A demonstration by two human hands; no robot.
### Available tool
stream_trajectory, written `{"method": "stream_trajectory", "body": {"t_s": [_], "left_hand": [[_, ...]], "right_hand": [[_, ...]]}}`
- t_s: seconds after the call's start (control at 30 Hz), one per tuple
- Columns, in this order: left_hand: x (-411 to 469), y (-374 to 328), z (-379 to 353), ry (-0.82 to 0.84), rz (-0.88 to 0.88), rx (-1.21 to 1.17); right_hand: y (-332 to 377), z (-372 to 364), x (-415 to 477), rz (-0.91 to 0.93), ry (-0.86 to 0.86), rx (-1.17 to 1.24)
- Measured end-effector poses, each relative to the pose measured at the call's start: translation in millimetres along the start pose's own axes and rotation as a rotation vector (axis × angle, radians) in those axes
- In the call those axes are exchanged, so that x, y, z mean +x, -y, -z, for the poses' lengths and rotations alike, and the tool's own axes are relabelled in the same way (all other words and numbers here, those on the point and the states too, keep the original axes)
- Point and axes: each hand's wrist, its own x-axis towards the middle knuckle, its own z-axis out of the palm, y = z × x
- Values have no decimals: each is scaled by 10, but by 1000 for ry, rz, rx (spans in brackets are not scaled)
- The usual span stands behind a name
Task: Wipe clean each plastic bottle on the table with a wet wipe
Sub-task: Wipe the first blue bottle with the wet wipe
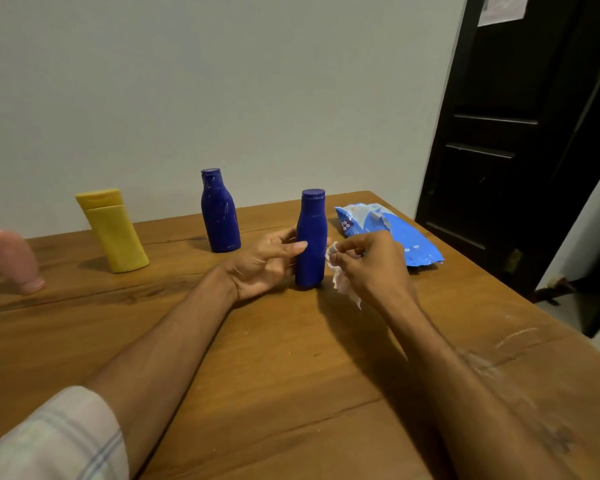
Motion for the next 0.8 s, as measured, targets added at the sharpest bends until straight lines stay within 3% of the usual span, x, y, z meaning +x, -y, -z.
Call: {"method": "stream_trajectory", "body": {"t_s": [0.17,0.8], "left_hand": [[29,32,9,27,12,-50],[45,-12,-97,-123,5,58]], "right_hand": [[-34,9,20,-2,19,-10],[-37,-14,42,-18,65,-117]]}}
